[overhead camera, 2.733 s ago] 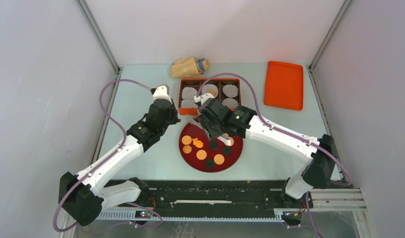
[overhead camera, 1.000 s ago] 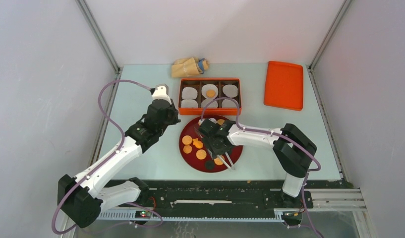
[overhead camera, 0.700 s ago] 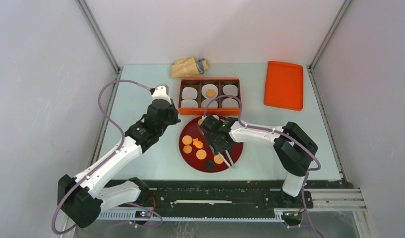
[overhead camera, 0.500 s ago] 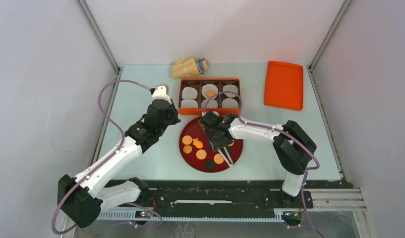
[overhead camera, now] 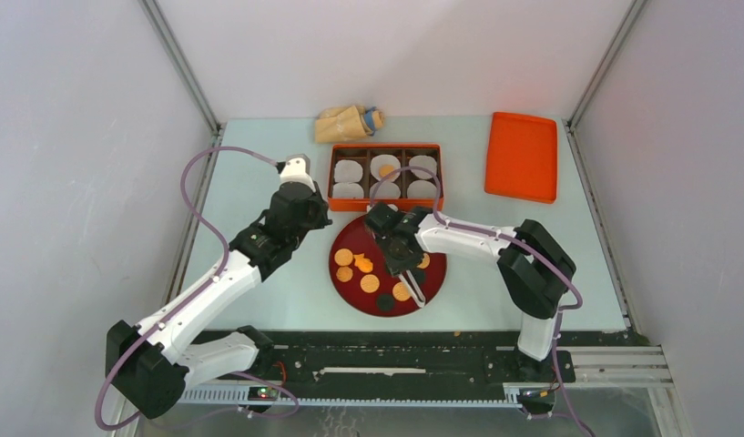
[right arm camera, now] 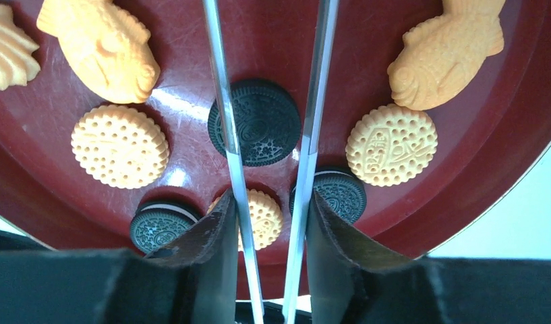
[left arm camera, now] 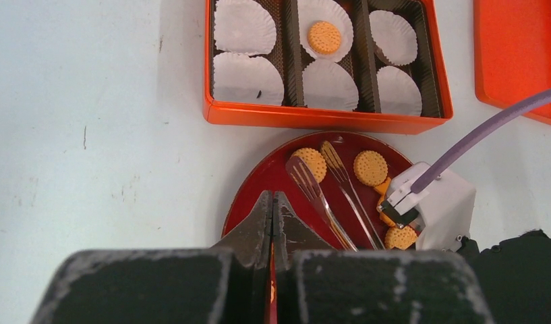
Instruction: Pack the cookies
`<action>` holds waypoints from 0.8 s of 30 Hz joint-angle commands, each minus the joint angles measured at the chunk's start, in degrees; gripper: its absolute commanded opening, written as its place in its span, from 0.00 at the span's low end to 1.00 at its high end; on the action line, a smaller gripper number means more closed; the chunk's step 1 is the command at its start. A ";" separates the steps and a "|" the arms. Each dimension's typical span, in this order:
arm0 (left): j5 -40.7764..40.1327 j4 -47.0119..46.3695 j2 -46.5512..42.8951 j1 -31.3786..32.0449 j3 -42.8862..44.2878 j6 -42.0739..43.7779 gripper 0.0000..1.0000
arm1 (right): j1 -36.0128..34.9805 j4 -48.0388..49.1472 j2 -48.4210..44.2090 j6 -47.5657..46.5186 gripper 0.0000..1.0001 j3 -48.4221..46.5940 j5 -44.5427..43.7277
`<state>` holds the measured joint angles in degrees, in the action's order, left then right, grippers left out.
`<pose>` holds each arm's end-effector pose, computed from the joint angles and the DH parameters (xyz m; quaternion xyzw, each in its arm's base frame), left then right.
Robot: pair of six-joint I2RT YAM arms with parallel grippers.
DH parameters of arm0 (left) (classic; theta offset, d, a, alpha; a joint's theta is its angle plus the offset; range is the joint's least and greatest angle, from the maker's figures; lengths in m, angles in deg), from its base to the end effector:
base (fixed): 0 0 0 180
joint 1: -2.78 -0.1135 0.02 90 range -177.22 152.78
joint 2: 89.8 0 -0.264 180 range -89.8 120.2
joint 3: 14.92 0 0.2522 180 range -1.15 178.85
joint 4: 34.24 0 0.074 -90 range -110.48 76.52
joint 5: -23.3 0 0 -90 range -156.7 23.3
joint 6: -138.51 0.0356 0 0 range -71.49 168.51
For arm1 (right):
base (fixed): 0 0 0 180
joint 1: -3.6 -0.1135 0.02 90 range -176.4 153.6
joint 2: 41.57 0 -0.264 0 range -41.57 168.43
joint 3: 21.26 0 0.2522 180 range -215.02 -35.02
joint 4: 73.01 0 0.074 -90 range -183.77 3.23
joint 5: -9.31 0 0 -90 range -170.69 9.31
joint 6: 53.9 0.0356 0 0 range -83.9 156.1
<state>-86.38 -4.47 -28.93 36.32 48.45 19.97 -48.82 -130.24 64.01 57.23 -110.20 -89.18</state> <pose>0.2058 -0.1221 0.3058 -0.0522 0.8444 -0.1394 0.5146 0.2255 0.2844 0.1907 -0.2563 0.9536 0.0251 0.1559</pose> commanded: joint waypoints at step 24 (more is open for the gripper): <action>0.06 -1.95 -0.75 0.21 1.15 -0.52 0.00 | 12.58 -5.00 -9.78 -2.33 0.09 -13.69 -6.59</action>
<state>-86.25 -4.80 -29.04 36.30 48.45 19.95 -41.35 -137.29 52.07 56.83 -120.82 -94.56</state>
